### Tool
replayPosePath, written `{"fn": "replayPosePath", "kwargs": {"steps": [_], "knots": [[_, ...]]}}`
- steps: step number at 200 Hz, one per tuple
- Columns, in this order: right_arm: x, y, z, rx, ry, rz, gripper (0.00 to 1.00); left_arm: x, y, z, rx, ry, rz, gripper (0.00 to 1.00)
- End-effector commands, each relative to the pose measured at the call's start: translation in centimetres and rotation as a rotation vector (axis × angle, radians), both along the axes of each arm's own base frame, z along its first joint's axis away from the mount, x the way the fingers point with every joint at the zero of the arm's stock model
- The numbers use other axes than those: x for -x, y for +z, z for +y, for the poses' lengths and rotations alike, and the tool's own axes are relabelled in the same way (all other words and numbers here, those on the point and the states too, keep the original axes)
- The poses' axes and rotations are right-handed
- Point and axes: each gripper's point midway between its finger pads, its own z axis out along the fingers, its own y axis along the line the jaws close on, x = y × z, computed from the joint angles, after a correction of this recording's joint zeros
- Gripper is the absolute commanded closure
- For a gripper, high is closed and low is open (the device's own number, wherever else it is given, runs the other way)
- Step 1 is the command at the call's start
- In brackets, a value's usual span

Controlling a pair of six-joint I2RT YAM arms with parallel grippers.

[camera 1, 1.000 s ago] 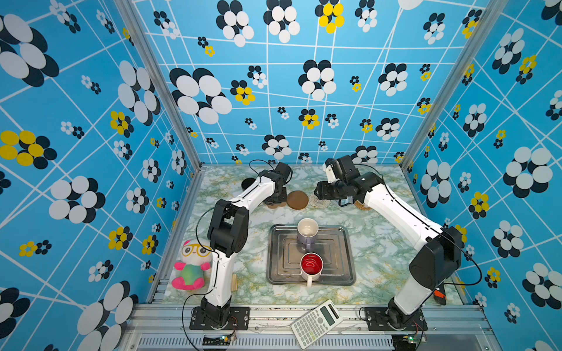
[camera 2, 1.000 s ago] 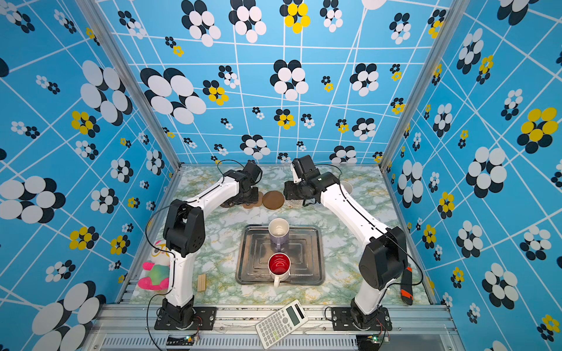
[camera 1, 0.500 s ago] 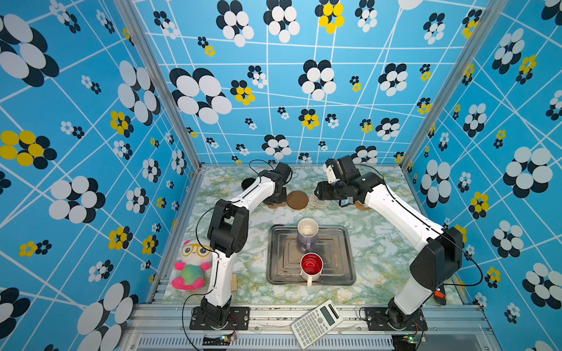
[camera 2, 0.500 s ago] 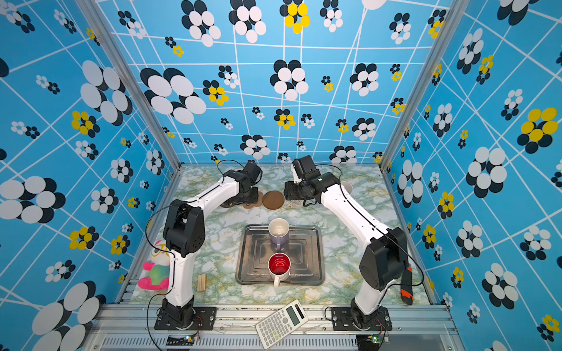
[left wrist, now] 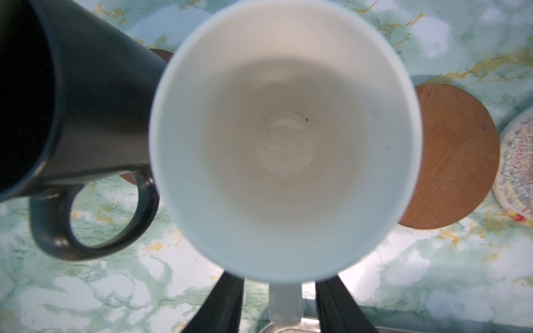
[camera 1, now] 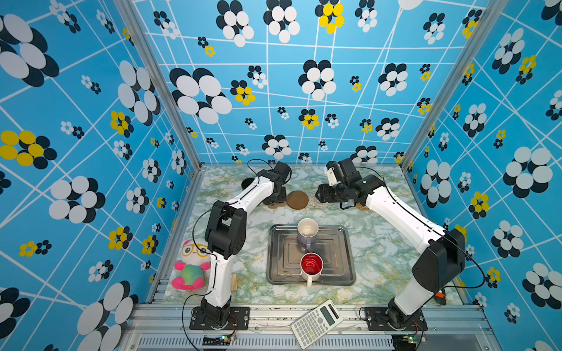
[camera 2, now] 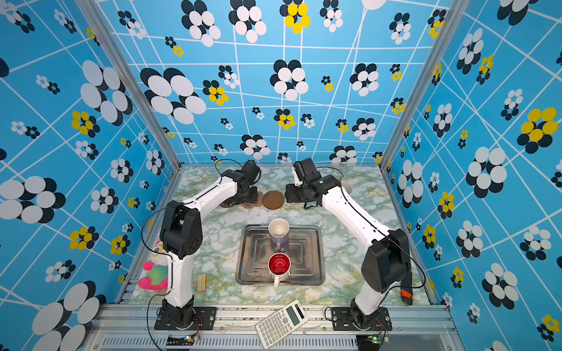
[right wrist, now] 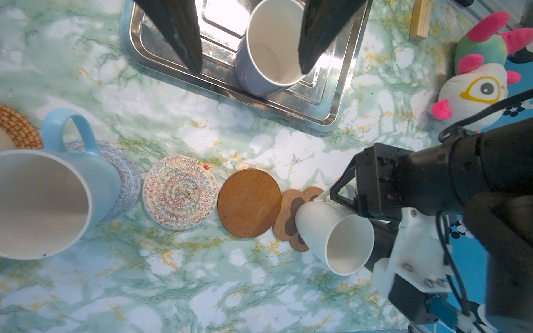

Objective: Place cups on coasters
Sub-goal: Place the cup on the coaster.

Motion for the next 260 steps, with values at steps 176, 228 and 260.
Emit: {"fn": "replayPosePath", "kwargs": {"steps": [176, 228, 260], "knots": [[7.5, -1.6, -1.8, 0.068, -0.040, 0.054, 0.44, 4.0, 13.5, -1.0, 0.148, -0.076, -0.323, 0.52], [9.2, -4.0, -2.3, 0.089, -0.024, 0.126, 0.42, 6.9, 14.6, -2.4, 0.136, -0.121, -0.354, 0.50], [10.4, -4.6, -1.7, 0.083, -0.010, 0.150, 0.42, 7.6, 15.0, -1.8, 0.119, -0.114, -0.374, 0.50]]}}
